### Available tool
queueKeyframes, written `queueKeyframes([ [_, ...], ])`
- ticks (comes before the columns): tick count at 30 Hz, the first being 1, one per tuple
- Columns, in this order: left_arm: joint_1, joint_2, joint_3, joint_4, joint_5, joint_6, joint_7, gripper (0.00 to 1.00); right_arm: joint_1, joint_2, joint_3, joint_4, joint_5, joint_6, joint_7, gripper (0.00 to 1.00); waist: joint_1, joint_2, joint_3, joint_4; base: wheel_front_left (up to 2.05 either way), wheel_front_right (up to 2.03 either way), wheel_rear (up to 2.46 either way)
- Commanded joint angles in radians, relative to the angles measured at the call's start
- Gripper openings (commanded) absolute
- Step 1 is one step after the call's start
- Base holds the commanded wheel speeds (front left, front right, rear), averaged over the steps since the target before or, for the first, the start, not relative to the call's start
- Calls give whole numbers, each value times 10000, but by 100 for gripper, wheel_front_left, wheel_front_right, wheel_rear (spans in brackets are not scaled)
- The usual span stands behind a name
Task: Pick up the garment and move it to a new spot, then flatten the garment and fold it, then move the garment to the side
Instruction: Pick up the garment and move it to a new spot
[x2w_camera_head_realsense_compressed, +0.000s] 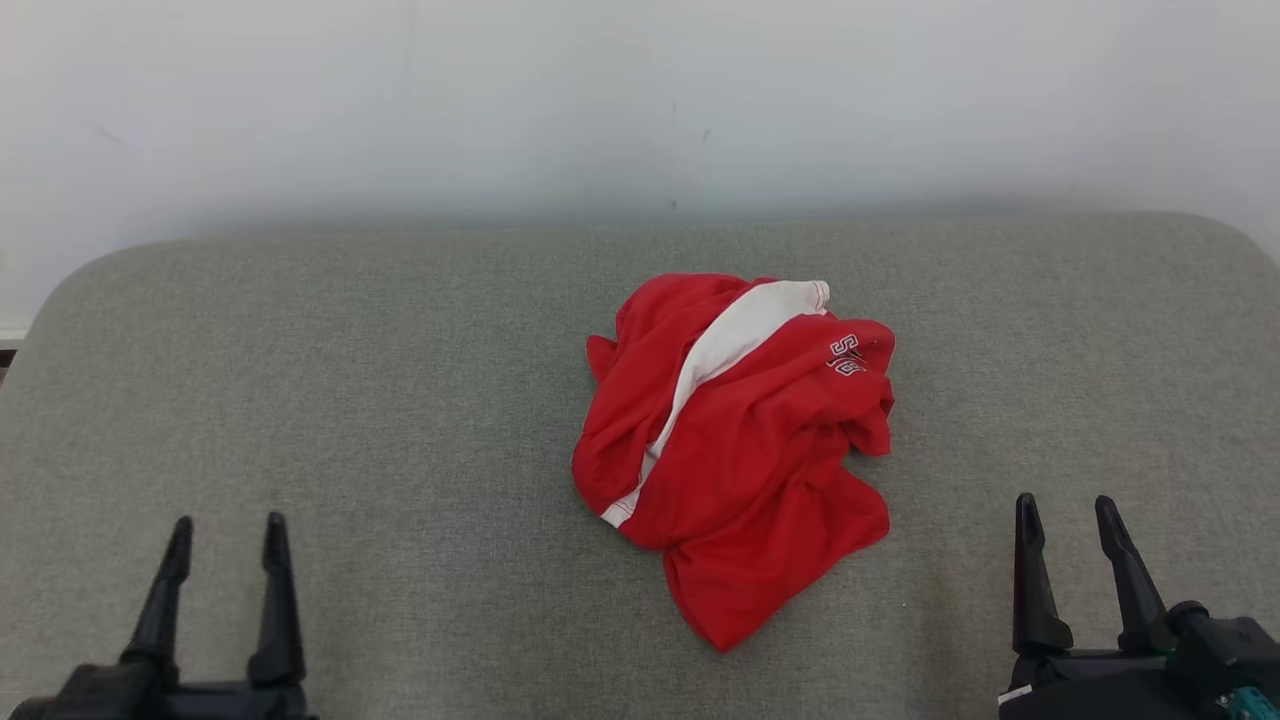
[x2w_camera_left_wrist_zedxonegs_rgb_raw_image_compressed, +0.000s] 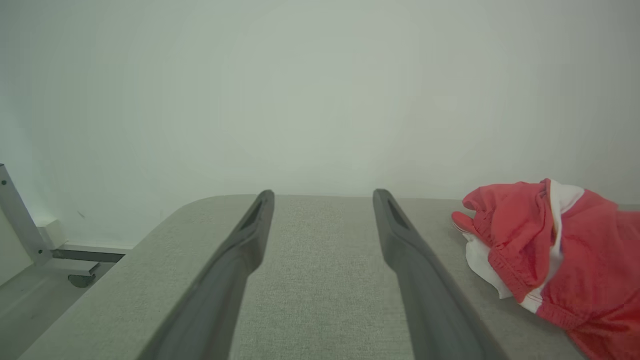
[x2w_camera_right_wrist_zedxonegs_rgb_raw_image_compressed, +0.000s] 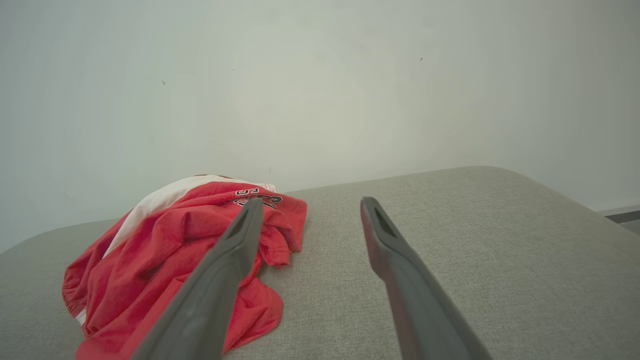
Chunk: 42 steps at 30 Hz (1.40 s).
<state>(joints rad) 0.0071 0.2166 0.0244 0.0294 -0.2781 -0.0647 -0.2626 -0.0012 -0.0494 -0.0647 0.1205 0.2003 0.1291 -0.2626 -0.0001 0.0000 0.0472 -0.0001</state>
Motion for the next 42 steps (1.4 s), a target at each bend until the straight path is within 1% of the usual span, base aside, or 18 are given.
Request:
queueKeyframes([
  [1,-357,-132,-212,96,176,-156,-33,100,-67,-18,43,-18,-42,30,19,100,1,0,80,-101,0,0,0],
  [5,-1181,-283,-871,656,314,-483,-33,100,-195,-17,181,20,12,30,28,100,1,0,294,-422,0,0,0],
  [11,-2464,-295,-1919,1873,251,-659,-33,100,-339,-17,222,65,84,29,12,100,1,0,732,-1065,0,0,0],
  [15,-3124,-112,-2658,2715,60,-644,-33,100,-461,-17,246,64,154,29,-6,100,1,0,1059,-1462,0,0,0],
  [18,-3503,151,-3147,3378,-123,-649,-33,100,-540,-15,307,79,221,30,-18,100,1,0,1306,-1740,0,0,0],
  [25,-4331,571,-4049,4789,-669,-651,-33,100,-721,-15,394,75,374,29,-32,100,1,0,1745,-2182,0,0,0],
  [30,-4729,639,-4857,5610,-1084,-652,-33,100,-763,-15,428,32,450,29,-23,100,1,0,1858,-2343,0,0,0],
  [32,-4775,641,-5033,5762,-1254,-650,-33,99,-762,-15,437,25,453,29,-22,100,1,0,1859,-2366,0,0,0],
  [33,-4866,690,-5175,5822,-1285,-650,-33,35,-760,-15,433,17,454,29,-22,100,1,0,1856,-2385,0,0,0],
  [34,-4951,736,-5311,5854,-1330,-650,-34,0,-755,-15,431,5,458,29,-22,100,1,0,1845,-2397,0,0,0],
  [38,-5107,818,-5379,5689,-1494,-649,-34,0,-612,-19,316,-14,421,29,-22,100,1,0,1677,-2294,0,0,0],
  [42,-5197,952,-5345,5218,-1309,-649,-34,0,-535,-15,283,15,410,29,-22,100,1,0,1387,-2080,0,0,0],
])
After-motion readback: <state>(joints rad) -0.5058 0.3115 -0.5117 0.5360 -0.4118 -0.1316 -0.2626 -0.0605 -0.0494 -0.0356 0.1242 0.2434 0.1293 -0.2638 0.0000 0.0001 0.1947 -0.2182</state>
